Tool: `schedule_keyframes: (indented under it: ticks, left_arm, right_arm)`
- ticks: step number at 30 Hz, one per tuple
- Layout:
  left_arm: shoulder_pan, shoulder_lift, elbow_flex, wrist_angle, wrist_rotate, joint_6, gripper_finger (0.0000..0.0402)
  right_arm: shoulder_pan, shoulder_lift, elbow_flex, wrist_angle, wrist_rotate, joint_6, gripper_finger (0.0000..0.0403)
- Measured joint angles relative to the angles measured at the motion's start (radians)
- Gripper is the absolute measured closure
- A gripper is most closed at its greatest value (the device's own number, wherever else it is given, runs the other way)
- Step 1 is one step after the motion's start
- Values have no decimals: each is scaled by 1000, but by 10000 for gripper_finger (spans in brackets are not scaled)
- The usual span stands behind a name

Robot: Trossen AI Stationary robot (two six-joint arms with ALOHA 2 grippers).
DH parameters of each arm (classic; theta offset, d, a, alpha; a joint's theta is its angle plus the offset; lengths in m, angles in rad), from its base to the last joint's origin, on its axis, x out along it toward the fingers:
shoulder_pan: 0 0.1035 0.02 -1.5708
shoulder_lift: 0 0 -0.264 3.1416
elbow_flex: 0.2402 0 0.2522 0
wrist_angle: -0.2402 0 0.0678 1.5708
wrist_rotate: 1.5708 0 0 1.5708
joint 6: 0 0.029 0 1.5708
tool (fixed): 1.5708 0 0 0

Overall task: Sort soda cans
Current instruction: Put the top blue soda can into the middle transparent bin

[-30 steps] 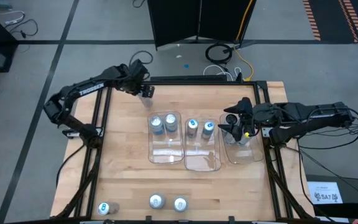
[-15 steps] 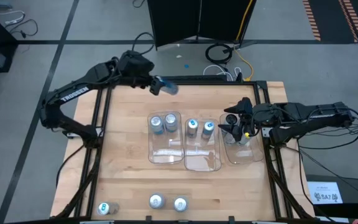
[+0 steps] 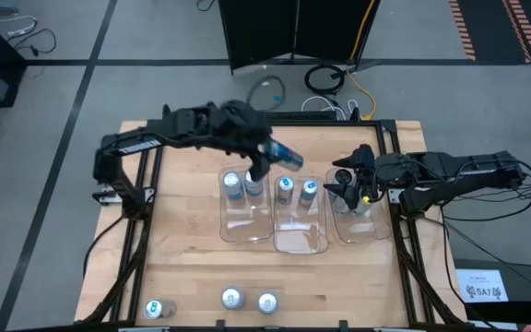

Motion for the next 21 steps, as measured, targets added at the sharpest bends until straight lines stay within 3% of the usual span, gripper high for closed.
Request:
schedule_keyframes:
  ticks: [6, 21]
  left_arm:
    - [-33, 118, 55, -62, -4, 46, 146]
    - [-118, 282, 61, -99, 62, 120, 146]
  right_arm:
    - [0, -34, 0, -1, 80, 27, 12]
    - [0, -124, 0, 0, 82, 18, 12]
